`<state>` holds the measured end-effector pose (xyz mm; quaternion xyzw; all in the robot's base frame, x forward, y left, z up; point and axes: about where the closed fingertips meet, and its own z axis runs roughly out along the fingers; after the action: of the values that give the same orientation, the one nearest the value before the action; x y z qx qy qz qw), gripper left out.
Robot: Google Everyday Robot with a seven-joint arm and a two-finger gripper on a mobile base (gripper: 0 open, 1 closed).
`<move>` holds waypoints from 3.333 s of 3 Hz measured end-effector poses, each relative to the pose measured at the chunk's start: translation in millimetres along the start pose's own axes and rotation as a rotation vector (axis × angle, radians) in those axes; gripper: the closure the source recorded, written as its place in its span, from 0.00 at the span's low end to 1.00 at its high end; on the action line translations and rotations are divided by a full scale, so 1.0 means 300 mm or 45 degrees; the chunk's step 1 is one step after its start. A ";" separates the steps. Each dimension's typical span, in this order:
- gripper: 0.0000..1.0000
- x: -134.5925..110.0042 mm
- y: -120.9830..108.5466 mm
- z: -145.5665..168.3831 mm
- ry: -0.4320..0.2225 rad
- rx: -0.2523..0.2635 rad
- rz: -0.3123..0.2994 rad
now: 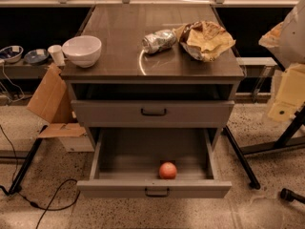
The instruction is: Pick apple from middle drawer and place on counter
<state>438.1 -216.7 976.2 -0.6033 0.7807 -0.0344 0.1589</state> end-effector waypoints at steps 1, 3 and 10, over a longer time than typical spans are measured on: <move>0.00 -0.004 -0.005 0.014 -0.009 -0.008 0.012; 0.00 -0.128 -0.119 0.410 -0.206 -0.261 0.375; 0.00 -0.237 0.041 0.964 -0.202 -0.299 1.133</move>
Offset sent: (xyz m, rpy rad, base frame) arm 0.0576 0.0250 -0.0639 0.1995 0.1256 -0.1163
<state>526.1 -105.6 713.8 -0.2246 0.9477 0.1719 0.1481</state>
